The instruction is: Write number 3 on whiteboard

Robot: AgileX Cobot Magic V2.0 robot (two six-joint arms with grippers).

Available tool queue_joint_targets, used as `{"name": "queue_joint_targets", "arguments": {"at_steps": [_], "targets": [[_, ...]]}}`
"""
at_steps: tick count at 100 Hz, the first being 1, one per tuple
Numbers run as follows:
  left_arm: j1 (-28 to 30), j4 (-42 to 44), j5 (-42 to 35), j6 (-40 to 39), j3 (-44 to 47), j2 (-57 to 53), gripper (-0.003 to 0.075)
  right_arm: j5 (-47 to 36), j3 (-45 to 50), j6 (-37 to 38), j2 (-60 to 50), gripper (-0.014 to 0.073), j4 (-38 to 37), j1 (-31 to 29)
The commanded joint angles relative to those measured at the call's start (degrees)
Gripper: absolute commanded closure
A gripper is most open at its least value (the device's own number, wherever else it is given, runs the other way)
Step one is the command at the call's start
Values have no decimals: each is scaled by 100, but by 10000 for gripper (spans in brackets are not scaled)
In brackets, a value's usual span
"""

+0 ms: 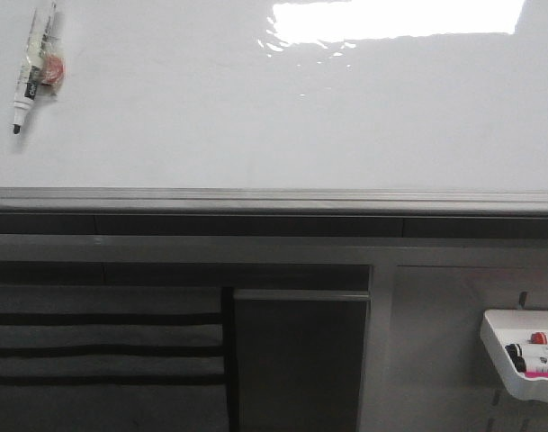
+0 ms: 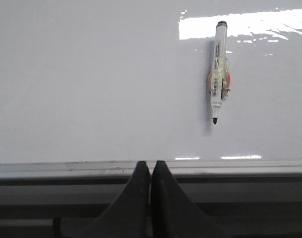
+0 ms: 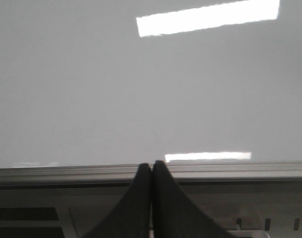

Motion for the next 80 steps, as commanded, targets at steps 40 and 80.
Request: {"name": "queue_joint_targets", "arguments": {"at_steps": [40,80], "targets": [[21,-351,1162,-49,-2301,776,741,1629,-2401,-21,985,663,218,-42],[21,-386,2594,413,-4100,2679,741,2321,-3928,-43,2890,663,217,-42]]}}
